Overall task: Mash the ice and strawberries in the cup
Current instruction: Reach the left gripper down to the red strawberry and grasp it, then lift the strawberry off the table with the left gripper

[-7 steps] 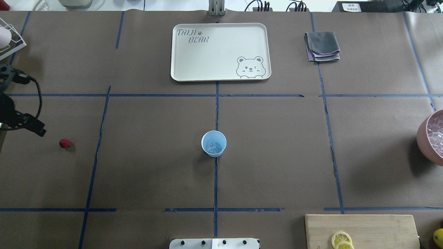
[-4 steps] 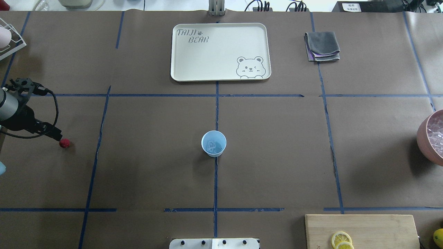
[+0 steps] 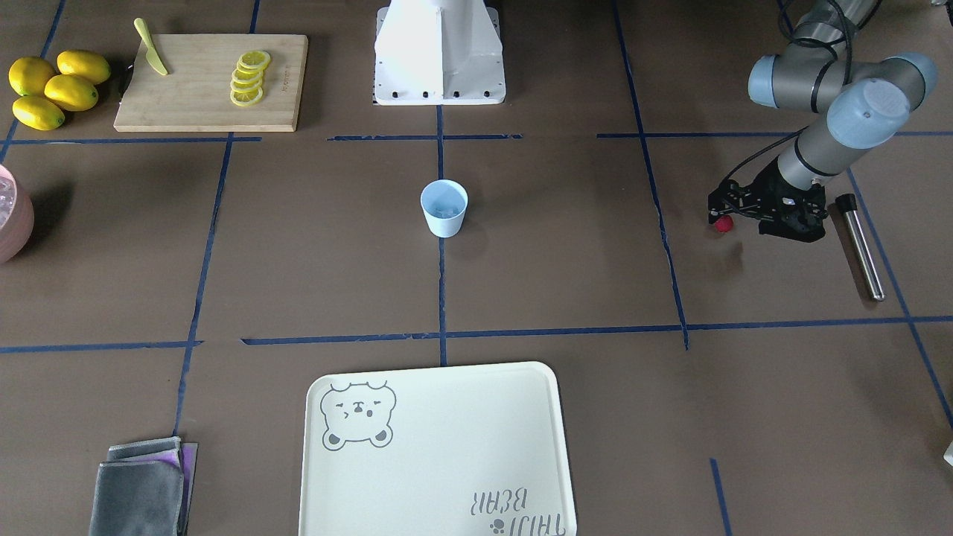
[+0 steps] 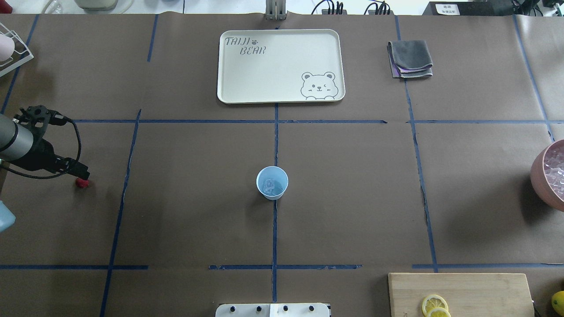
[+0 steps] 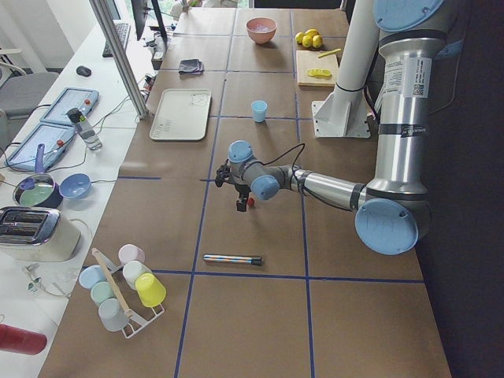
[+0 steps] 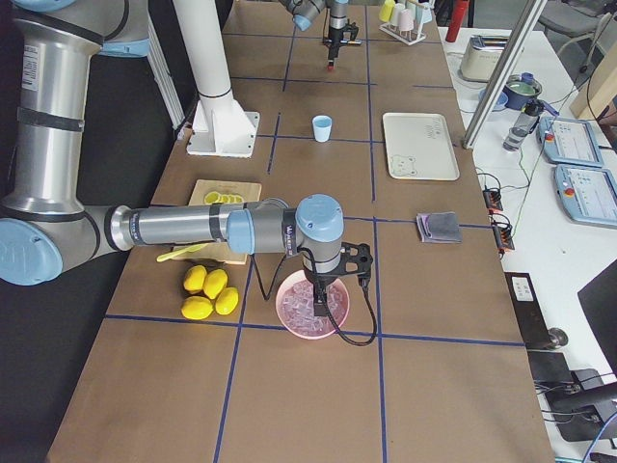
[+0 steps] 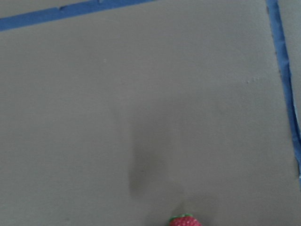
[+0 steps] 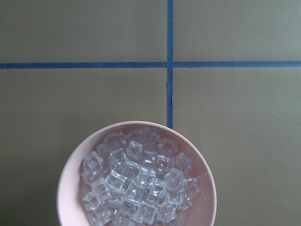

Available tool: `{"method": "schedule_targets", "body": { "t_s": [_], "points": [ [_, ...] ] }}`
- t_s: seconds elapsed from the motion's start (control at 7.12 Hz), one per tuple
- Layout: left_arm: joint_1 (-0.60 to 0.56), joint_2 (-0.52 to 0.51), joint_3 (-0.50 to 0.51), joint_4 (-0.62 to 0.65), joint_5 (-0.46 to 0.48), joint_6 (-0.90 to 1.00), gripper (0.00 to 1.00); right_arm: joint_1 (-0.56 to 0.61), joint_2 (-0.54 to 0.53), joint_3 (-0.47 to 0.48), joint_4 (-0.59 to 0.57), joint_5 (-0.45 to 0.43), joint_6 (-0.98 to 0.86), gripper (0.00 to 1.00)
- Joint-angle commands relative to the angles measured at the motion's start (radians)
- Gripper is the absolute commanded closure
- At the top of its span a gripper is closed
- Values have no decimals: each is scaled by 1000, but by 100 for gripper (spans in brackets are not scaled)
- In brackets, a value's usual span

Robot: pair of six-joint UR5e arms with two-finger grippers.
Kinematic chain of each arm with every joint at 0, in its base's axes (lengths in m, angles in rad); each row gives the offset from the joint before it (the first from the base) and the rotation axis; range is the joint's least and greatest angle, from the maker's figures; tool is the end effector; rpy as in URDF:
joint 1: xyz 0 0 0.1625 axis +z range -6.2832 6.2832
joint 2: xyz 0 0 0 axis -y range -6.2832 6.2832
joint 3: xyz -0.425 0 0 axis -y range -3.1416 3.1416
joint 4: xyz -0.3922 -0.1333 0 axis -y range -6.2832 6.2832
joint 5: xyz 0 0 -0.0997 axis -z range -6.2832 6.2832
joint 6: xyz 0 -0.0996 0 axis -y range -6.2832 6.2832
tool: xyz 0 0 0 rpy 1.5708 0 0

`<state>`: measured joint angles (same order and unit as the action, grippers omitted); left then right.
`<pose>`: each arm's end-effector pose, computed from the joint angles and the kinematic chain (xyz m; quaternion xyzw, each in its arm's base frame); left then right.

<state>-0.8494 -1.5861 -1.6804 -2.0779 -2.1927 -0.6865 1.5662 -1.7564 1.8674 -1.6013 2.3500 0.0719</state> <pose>0.2895 -0.4431 0.5450 0.0373 0.4132 0.1109 0.9031 0.0614 -0.4167 0.5994 0.0227 -0.3807 0.0158 0.9243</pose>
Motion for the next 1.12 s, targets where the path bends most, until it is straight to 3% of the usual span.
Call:
{"method": "schedule_targets", "body": {
  "t_s": [0.0, 0.7, 0.84, 0.98],
  "points": [
    [10, -3, 2, -2, 1, -1, 0, 0, 0, -2, 0, 0, 2, 0],
    [23, -3, 13, -2, 1, 2, 9, 0, 0, -5, 0, 0, 2, 0],
    [24, -3, 13, -2, 1, 1, 15, 0, 0, -4, 0, 0, 2, 0],
    [24, -3, 13, -2, 1, 1, 38, 0, 0, -4, 0, 0, 2, 0]
  ]
}}
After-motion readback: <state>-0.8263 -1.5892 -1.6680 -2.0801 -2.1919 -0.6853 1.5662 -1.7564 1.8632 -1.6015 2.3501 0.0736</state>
